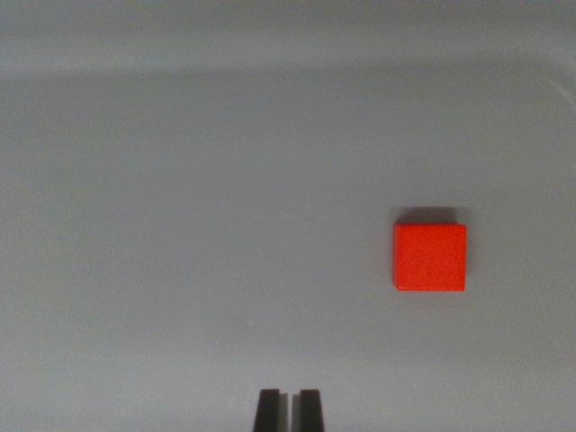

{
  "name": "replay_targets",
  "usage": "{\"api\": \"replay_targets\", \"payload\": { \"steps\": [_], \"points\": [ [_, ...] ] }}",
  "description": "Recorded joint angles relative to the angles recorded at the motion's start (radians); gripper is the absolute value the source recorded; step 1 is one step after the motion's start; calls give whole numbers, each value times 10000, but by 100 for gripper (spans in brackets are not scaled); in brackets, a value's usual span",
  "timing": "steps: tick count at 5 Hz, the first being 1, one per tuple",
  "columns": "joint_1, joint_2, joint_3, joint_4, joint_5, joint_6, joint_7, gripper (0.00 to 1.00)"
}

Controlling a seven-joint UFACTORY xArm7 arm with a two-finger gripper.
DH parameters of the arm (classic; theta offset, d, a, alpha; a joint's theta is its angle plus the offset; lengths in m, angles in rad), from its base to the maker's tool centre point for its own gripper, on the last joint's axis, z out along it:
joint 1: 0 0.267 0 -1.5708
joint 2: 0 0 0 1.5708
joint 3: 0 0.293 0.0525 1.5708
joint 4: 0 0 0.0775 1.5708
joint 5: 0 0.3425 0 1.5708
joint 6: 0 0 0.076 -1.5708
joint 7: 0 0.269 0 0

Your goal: Reach red block

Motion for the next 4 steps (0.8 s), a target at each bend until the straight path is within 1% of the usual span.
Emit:
{"api": "replay_targets", "payload": {
  "steps": [1,2,3,4],
  "points": [
    [0,0,0,0,0,0,0,0],
    [-69,261,-56,-204,-15,-457,-25,0],
    [-69,261,-56,-204,-15,-457,-25,0],
    [-140,529,-113,-413,-30,-926,-51,0]
  ]
}}
